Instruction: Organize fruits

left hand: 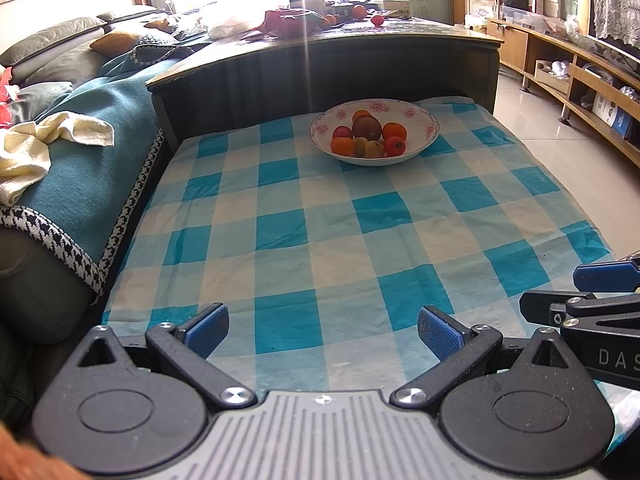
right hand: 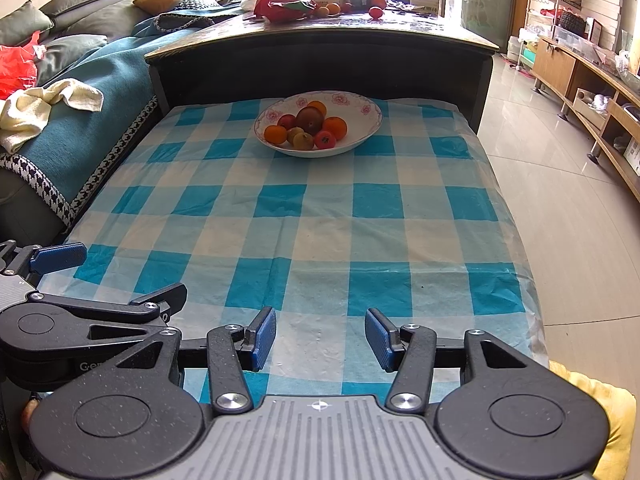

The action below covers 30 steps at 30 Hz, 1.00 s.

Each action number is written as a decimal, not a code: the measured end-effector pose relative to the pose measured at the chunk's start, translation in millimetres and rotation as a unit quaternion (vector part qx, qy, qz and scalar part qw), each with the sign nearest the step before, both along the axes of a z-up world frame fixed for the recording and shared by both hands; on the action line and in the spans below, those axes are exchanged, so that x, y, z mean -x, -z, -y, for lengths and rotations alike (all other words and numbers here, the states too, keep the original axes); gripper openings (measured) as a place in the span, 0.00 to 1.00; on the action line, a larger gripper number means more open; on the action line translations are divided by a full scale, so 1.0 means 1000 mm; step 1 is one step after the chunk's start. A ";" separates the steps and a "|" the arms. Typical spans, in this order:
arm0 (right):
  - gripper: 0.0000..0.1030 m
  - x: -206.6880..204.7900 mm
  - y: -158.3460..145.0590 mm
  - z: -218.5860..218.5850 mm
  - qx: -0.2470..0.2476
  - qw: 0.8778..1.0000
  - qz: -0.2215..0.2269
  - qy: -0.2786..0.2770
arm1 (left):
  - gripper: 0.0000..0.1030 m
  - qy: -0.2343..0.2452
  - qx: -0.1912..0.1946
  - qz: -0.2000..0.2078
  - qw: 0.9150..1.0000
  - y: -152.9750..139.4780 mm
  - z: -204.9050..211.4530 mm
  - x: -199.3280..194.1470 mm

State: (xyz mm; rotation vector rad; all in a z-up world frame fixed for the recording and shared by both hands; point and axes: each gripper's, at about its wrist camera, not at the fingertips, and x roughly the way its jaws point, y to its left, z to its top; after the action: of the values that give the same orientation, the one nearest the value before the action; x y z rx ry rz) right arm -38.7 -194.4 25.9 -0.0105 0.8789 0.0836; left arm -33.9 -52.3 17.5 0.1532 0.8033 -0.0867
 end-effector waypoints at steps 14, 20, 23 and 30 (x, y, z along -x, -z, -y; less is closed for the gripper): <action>0.44 0.000 0.000 0.000 -0.001 1.000 0.000 0.000 | 1.00 0.001 -0.006 0.009 1.000 -0.001 0.000 0.001; 0.44 0.001 0.001 -0.001 0.001 1.000 0.000 0.000 | 1.00 -0.005 -0.005 0.013 1.000 -0.002 0.000 0.002; 0.44 0.001 0.002 -0.002 0.002 1.000 -0.001 -0.001 | 1.00 -0.009 0.003 0.018 1.000 -0.004 -0.003 0.001; 0.49 0.000 0.000 -0.001 0.004 1.000 0.002 0.000 | 1.00 -0.010 -0.004 0.025 1.000 -0.005 -0.001 0.002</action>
State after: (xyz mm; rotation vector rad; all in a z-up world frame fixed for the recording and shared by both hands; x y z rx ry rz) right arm -39.0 -193.0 25.5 -0.0173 0.8756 0.0803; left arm -36.3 -51.0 22.3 0.1543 0.7559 -0.0608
